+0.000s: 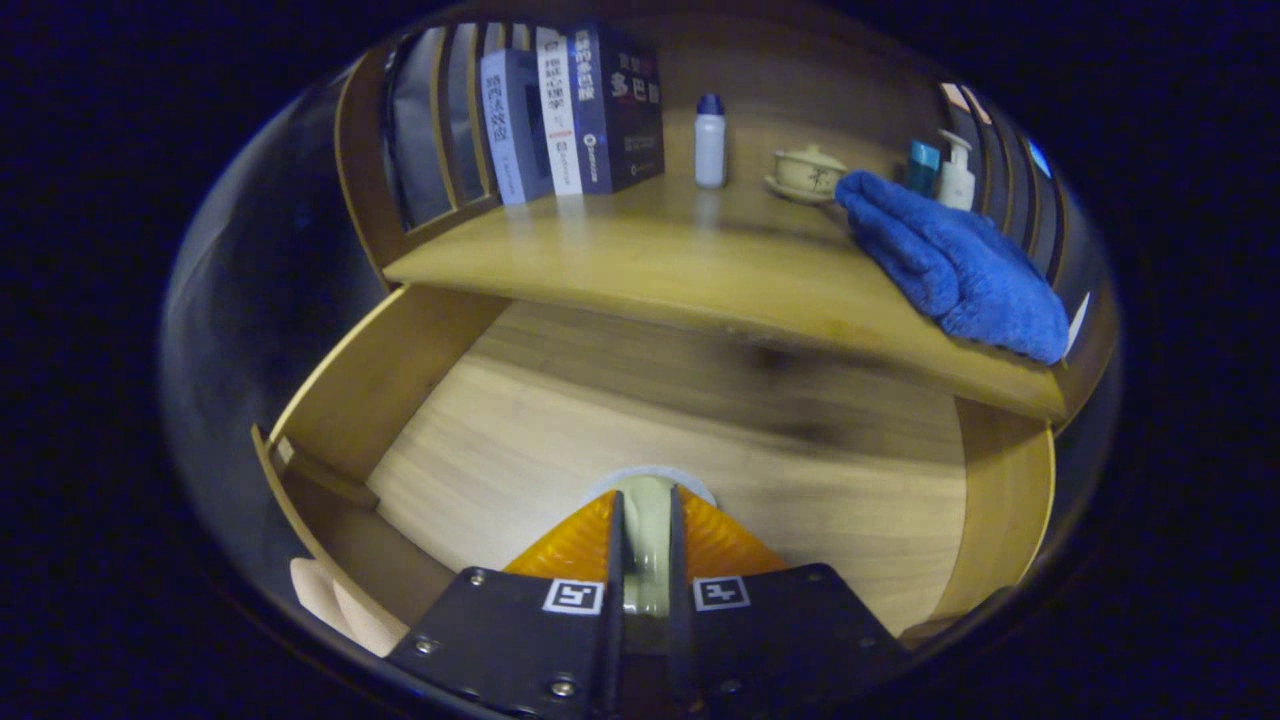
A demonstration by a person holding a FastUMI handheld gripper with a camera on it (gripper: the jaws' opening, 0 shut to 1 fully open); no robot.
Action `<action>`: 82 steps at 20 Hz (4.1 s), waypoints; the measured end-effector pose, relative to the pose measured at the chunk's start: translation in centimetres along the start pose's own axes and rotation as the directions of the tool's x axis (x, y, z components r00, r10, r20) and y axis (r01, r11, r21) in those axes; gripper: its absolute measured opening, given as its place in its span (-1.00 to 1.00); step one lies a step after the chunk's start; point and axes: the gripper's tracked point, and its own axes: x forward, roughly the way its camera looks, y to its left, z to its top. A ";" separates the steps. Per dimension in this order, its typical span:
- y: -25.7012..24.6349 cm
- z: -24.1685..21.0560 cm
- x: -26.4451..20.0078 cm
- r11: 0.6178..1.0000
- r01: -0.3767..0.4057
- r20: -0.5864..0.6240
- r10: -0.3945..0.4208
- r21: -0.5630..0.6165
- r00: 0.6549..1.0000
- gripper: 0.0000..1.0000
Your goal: Pull open the drawer, take out the items inside it, and place them on the countertop above the cabinet.
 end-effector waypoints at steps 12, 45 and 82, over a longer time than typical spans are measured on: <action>-3.9 13.9 -2.1 0.987 0.098 0.251 -0.127 0.126 0.960 -0.64; 2.4 9.7 -19.6 0.986 0.139 0.679 -0.163 0.090 0.715 0.93; 0.7 -1.4 -8.9 0.941 0.279 0.516 -0.339 0.193 0.787 0.98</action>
